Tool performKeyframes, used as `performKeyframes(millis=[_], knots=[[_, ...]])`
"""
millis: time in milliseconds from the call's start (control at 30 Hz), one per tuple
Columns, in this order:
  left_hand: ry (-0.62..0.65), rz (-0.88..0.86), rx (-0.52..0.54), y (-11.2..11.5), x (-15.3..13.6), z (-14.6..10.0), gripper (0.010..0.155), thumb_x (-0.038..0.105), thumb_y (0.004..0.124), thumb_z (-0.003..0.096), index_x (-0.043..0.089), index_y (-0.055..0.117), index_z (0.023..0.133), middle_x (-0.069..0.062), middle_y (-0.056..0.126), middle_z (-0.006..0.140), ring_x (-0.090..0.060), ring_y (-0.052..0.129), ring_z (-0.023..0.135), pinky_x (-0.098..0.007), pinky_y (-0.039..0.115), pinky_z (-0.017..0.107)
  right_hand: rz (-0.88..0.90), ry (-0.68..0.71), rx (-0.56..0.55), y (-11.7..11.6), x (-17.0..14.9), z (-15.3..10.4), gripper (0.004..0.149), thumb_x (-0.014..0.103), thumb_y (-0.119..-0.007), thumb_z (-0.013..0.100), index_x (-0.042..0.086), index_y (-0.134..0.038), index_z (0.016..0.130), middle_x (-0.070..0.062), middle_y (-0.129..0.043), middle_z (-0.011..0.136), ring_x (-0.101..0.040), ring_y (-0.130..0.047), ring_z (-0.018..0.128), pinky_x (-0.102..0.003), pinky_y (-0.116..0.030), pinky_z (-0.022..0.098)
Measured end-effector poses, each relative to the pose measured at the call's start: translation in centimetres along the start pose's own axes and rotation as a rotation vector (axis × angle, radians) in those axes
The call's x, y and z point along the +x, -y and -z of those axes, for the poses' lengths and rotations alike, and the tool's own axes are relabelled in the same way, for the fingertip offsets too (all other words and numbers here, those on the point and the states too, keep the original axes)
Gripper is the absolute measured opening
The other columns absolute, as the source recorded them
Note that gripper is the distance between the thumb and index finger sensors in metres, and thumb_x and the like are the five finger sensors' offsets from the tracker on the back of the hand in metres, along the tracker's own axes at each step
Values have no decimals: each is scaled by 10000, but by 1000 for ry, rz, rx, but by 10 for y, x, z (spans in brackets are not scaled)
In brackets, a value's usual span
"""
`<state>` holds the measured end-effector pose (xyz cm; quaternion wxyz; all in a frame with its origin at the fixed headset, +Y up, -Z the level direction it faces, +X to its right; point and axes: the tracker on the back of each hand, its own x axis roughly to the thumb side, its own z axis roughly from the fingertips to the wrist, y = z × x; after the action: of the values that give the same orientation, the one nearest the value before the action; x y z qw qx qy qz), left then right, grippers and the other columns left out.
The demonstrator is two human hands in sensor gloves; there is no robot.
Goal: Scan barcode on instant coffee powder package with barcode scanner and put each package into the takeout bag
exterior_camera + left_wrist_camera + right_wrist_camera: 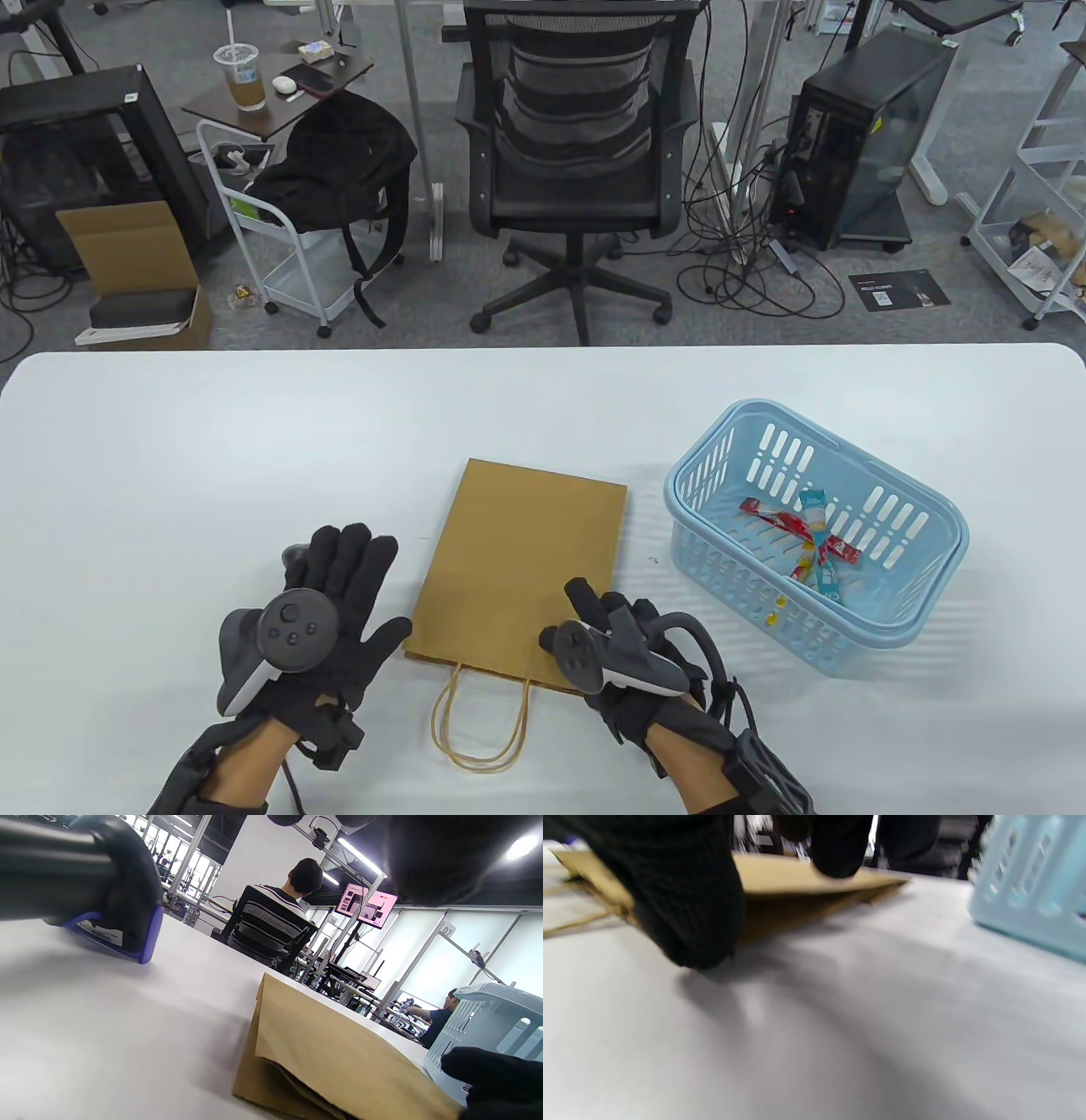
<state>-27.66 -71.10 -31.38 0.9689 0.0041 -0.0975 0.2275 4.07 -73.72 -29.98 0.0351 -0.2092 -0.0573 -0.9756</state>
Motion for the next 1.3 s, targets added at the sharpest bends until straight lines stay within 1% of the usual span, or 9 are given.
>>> performKeyframes(millis=[67,133,267,533,733,867,1100,1200,1300], knots=[[-3,-5,3,-1,-1,1,863,639,716,409,498,196,1082,140,157,1242,-181,23,1180,-493,108,860,30,38,-123,5,0,-1,390,369,-975,378,401,-949,766,-18,-709,1134,-221,-865,871,-474,-723,670],[-8,-12,9,-2,-2,1,847,625,717,415,497,214,1085,138,182,1245,-182,42,1187,-495,118,863,73,49,-205,11,-3,-3,359,358,-965,378,368,-974,736,-1,-856,1016,-186,-946,704,-417,-789,556],[-35,-45,18,-3,-6,2,799,582,722,432,487,282,1092,133,271,1248,-196,152,1208,-508,181,875,130,42,-336,25,-10,-11,371,344,-945,387,363,-962,757,-5,-986,863,-141,-1008,529,-367,-841,434],[-65,-89,35,-5,-12,4,635,464,727,466,416,530,1067,122,556,1189,-213,439,1200,-511,360,878,272,-12,-540,43,-34,-22,395,346,-853,420,320,-877,814,-42,-1022,780,-140,-1099,524,-361,-902,413],[-27,-87,26,0,-8,5,589,433,769,462,406,616,1030,126,669,1138,-217,577,1162,-520,449,862,379,-61,-645,49,-53,-28,397,347,-826,426,310,-873,819,-55,-1032,743,-145,-1113,496,-353,-919,397],[31,-95,26,2,-4,4,620,434,814,452,444,595,1032,128,633,1155,-222,561,1171,-523,443,869,439,-69,-691,51,-59,-32,397,349,-826,428,303,-878,819,-61,-1038,730,-150,-1115,481,-356,-921,389],[135,-175,78,2,6,-1,619,485,911,399,443,701,980,105,532,1198,-285,572,1169,-536,456,867,537,-61,-746,57,-63,-37,390,356,-826,431,287,-885,810,-74,-1046,702,-153,-1117,449,-353,-924,370],[151,-230,136,0,7,-3,593,477,917,397,440,738,961,100,476,1211,-267,521,1182,-531,435,870,592,-47,-778,59,-66,-41,392,356,-819,432,293,-880,814,-67,-1044,704,-152,-1114,456,-353,-922,381],[154,-266,138,-2,6,-3,586,495,914,390,446,752,952,93,375,1228,-264,437,1195,-529,397,873,675,-17,-800,61,-69,-43,393,357,-816,431,292,-878,814,-66,-1043,700,-152,-1113,452,-352,-921,382]])
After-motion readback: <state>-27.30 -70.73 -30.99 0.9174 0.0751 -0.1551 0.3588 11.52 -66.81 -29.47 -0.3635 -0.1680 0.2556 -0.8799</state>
